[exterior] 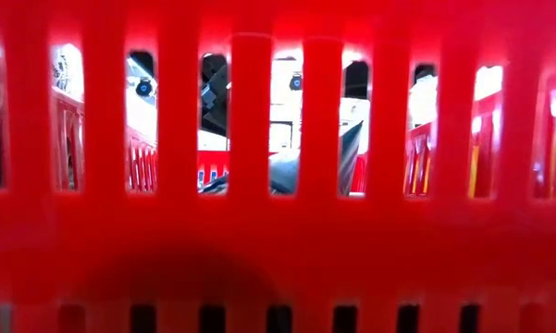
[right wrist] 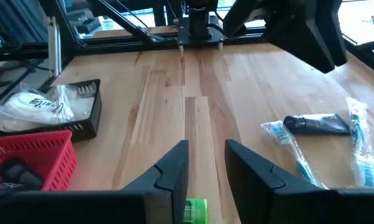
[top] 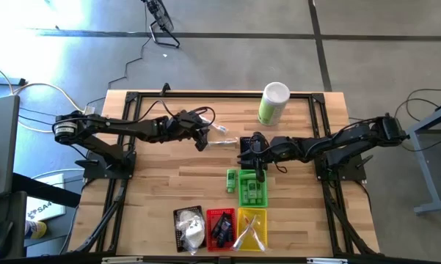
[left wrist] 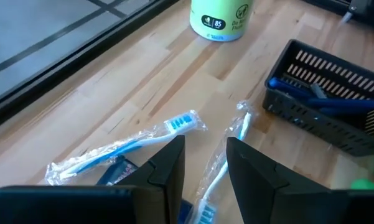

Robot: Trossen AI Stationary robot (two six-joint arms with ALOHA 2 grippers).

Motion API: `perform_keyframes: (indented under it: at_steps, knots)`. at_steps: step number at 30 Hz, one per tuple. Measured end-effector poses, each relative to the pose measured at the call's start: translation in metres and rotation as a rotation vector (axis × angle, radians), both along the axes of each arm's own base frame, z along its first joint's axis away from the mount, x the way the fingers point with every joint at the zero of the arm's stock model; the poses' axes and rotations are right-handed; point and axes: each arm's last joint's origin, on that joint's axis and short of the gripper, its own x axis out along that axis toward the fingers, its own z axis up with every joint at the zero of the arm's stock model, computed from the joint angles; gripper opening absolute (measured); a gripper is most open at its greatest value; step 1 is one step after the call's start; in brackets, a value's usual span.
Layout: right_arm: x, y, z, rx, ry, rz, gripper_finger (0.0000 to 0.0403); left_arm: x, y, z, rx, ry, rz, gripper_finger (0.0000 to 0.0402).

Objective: Pick & Place Travel size toiletries
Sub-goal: Put the blue shave cream into the red bin

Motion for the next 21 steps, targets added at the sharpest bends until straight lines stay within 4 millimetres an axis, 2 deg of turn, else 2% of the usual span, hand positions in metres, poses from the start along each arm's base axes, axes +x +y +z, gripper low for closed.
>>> perform_keyframes:
  at_steps: [16,21]
  knots:
    - [0.0,0.0,-0.001,-0.001,0.01,0.0,0.0096,0.001,0.001,-0.002,-0.006,0.003,0.015,0.0115]
    - [0.0,0.0,-0.001,-0.001,0.01,0.0,0.0096,0.003,0.005,-0.01,-0.03,0.032,0.04,0.0152]
